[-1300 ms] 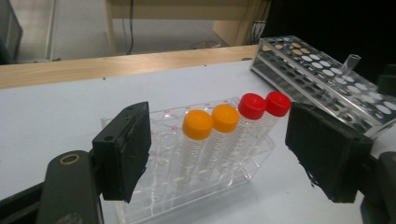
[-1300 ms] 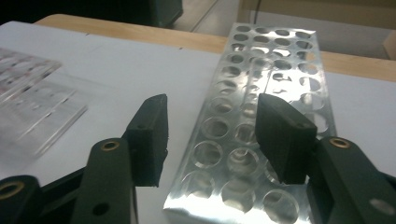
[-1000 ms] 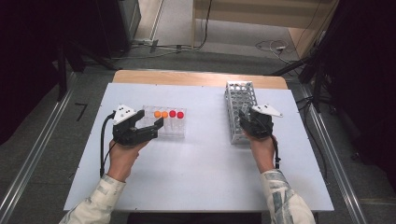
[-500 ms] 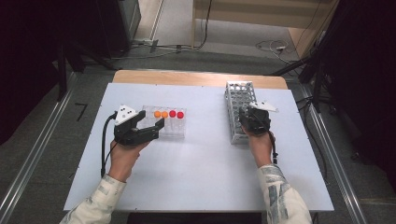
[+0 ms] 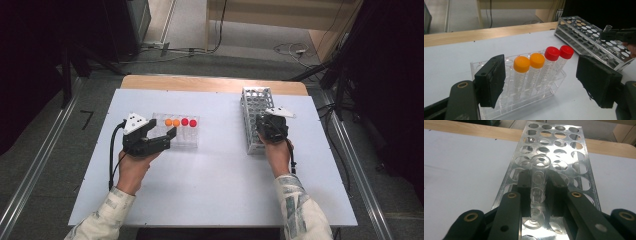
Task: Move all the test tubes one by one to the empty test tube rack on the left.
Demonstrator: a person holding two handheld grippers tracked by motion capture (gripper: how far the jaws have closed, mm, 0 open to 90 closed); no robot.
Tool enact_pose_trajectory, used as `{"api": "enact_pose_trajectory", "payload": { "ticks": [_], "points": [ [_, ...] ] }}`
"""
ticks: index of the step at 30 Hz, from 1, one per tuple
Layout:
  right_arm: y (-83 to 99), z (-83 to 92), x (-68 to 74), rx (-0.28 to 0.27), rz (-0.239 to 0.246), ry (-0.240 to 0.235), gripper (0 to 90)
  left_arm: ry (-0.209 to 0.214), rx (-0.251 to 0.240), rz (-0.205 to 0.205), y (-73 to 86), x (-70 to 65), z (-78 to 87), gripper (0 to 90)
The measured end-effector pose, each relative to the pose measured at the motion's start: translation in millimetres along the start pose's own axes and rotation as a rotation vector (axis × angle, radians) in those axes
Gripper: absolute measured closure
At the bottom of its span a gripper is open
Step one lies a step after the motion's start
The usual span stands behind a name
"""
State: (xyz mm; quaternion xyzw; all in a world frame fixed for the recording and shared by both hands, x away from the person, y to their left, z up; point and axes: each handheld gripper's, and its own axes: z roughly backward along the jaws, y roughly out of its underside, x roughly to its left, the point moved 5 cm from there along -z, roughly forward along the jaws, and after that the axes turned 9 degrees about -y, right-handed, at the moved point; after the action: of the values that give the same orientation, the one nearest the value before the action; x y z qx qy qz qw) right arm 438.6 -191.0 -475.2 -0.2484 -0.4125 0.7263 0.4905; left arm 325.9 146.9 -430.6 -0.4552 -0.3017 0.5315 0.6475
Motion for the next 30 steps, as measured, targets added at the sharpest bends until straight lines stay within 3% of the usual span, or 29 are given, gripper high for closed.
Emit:
{"api": "enact_pose_trajectory", "payload": {
  "ticks": [7,19,24,30],
  "points": [
    [-11.3,11.8,0.4,-0.041,0.0,-0.004,72.8,-0.003,-0.005,0.005,-0.4,0.8,1.1,23.6],
    [-39.2,54.7,9.6,-0.14,0.048,-0.053,73.1,-0.006,0.001,0.006,-0.5,-0.5,1.2,19.1],
    [-37.0,68.5,19.5,-0.147,0.076,-0.102,73.1,0.005,-0.001,0.006,-1.6,-3.6,1.8,17.7],
    [-25.2,78.3,43.2,-0.137,0.118,-0.19,73.1,0.024,0.001,0.004,-2.8,-10.3,3.2,17.7]
  ]
}}
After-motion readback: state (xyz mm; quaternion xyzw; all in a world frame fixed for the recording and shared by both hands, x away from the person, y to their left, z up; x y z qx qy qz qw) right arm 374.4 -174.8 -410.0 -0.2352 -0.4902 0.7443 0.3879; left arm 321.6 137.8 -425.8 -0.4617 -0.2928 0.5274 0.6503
